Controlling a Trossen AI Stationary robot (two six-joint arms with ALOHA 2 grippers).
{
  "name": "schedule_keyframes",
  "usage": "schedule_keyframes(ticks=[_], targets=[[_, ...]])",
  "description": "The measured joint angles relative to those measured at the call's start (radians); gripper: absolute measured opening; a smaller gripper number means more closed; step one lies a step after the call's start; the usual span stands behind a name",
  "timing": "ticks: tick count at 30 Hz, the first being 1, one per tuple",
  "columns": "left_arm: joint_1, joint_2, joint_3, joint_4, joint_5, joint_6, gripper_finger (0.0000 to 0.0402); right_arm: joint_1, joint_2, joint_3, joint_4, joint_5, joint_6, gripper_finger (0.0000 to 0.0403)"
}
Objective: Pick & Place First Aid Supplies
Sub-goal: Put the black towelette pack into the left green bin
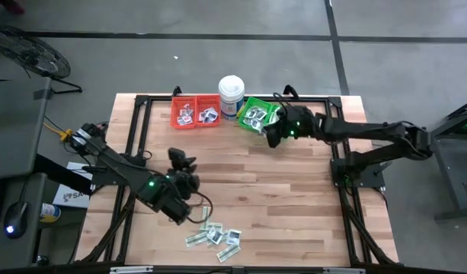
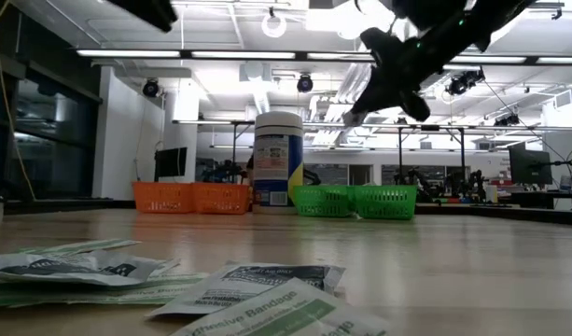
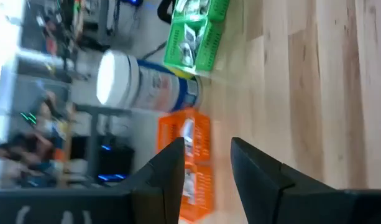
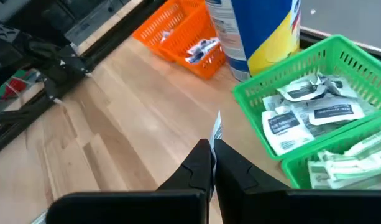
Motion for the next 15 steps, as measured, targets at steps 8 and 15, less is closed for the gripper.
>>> schedule_keyframes(ticks=[8,15], targets=[[-0.005,-0.249,-0.327,0.390,0.056,-0.082,0.0111,-0.206,0.133,0.000,0.092,-0.240,-0.086,0.0000],[-0.004,-0.452,-0.623,0.977,0.210,0.085,0.0110,-0.318,0.280,0.000,0.243,-0.362,-0.099,0.0000]])
